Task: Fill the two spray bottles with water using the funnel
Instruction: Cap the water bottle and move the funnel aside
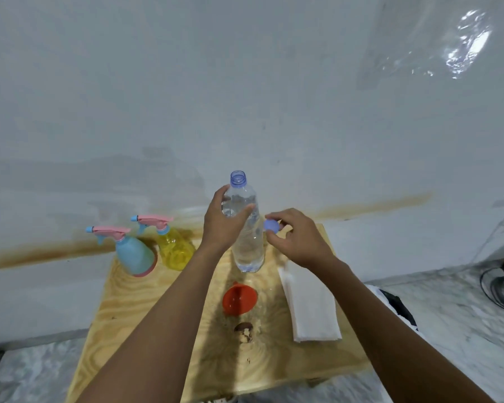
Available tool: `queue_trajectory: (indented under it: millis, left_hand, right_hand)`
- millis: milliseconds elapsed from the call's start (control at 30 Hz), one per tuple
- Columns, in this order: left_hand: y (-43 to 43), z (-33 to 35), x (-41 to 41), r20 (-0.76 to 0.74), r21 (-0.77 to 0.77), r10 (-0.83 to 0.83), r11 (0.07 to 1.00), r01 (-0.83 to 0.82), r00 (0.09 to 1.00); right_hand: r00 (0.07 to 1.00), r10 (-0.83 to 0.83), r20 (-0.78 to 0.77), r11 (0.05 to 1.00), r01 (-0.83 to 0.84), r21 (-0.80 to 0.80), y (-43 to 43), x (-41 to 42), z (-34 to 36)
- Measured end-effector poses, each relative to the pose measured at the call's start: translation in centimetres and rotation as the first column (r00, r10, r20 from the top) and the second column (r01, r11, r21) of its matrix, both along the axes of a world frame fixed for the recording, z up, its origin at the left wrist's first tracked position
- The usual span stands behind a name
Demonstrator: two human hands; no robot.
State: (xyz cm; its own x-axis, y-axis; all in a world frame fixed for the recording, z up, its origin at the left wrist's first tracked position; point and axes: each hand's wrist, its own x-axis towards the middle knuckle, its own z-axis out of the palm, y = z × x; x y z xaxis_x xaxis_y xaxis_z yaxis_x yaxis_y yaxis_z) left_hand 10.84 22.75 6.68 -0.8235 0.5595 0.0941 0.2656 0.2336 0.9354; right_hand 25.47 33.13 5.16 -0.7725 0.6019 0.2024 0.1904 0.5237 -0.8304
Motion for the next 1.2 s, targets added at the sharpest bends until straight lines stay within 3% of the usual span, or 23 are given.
queue_trajectory:
  millis: [167, 367, 500, 733, 900, 1067, 1200]
  left_hand:
    - [0.0, 0.0, 0.1, 0.026, 0.028, -0.004, 1.0, 0.003, 1.0]
    - [0.2, -0.2, -0.1, 0.039, 0.016, 0.007, 1.0, -0.008, 0.999]
    - [0.2, -0.4, -0.3, 0.037, 0.01, 0.008, 1.0, -0.009, 0.999]
    - [0.3, -0.7, -0.4, 0.029, 0.01, 0.016, 1.0, -0.016, 0.999]
    - [0.2, -0.8, -0.3, 0.029, 0.029, 0.006, 1.0, -0.007, 1.0]
    - [0.3, -0.9, -0.5, 0.039, 0.038, 0.009, 0.999, -0.01, 0.999]
    - [0.4, -1.0, -0.4, 0.051, 0.034, 0.021, 0.999, -0.023, 0.998]
  right_hand:
    - [0.987, 0.065, -0.147, 0.993, -0.049, 0.107, 1.6, -3.6, 7.2]
    - [0.966, 0.21, 0.153, 0.931, -0.246, 0.269, 2.8, -7.3, 10.1]
    - [0.924, 0.236, 0.302, 0.902, -0.324, 0.286, 3.1, -8.3, 11.1]
    - [0.894, 0.231, 0.383, 0.879, -0.361, 0.312, 3.3, -9.2, 11.2]
    - [0.897, 0.074, 0.435, 0.862, -0.277, 0.424, 3.3, -10.0, 11.4]
    - [0.805, 0.328, 0.495, 0.813, -0.507, 0.286, 4.3, -9.2, 13.1]
    - [0.822, 0.295, 0.487, 0.802, -0.49, 0.342, 4.3, -9.5, 12.3]
